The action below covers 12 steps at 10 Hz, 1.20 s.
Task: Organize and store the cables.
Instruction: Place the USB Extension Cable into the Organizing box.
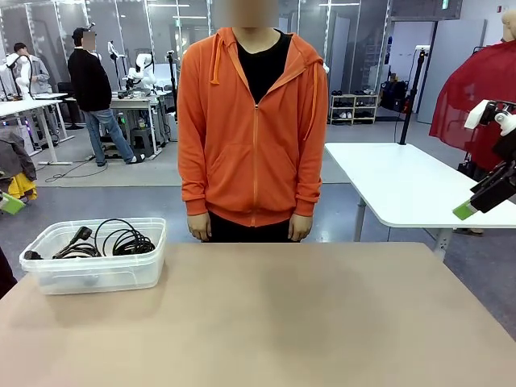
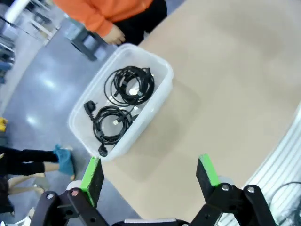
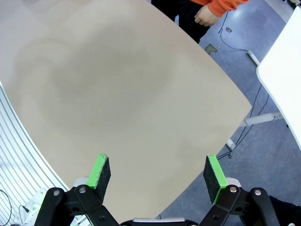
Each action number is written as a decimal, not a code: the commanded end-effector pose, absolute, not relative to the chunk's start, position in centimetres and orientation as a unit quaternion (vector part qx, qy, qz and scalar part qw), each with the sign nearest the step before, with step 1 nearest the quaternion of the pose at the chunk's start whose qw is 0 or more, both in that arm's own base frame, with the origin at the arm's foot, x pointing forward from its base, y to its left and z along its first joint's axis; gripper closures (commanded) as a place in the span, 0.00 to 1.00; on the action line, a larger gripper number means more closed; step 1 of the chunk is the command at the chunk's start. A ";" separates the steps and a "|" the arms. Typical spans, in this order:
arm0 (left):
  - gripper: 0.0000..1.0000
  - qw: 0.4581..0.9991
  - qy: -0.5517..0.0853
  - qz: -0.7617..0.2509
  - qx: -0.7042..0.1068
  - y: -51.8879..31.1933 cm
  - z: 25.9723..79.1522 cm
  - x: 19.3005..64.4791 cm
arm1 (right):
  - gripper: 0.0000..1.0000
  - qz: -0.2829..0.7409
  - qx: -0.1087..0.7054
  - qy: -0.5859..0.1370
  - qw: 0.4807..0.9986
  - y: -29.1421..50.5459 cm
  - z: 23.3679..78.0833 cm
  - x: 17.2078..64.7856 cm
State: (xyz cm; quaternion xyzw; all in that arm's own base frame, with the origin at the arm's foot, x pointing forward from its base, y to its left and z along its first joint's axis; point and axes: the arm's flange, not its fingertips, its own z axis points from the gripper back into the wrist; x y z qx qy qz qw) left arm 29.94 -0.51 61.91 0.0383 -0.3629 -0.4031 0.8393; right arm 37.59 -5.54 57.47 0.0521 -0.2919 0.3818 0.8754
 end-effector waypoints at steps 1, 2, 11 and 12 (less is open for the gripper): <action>0.00 0.837 -0.367 -0.404 0.045 -1.3 62.0 29.7 | 0.00 0.378 0.050 -0.291 0.878 -5.5 57.7 37.8; 0.00 0.837 -0.371 -0.401 0.032 -0.8 61.6 30.6 | 0.00 0.378 0.050 -0.291 0.878 -5.5 57.7 37.8; 0.00 0.836 -0.366 -0.406 0.045 -1.0 62.4 29.4 | 0.00 0.378 0.050 -0.291 0.878 -5.5 57.7 37.8; 0.00 0.836 -0.366 -0.406 0.045 -1.0 62.4 29.4 | 0.00 0.378 0.050 -0.291 0.878 -5.5 57.7 37.8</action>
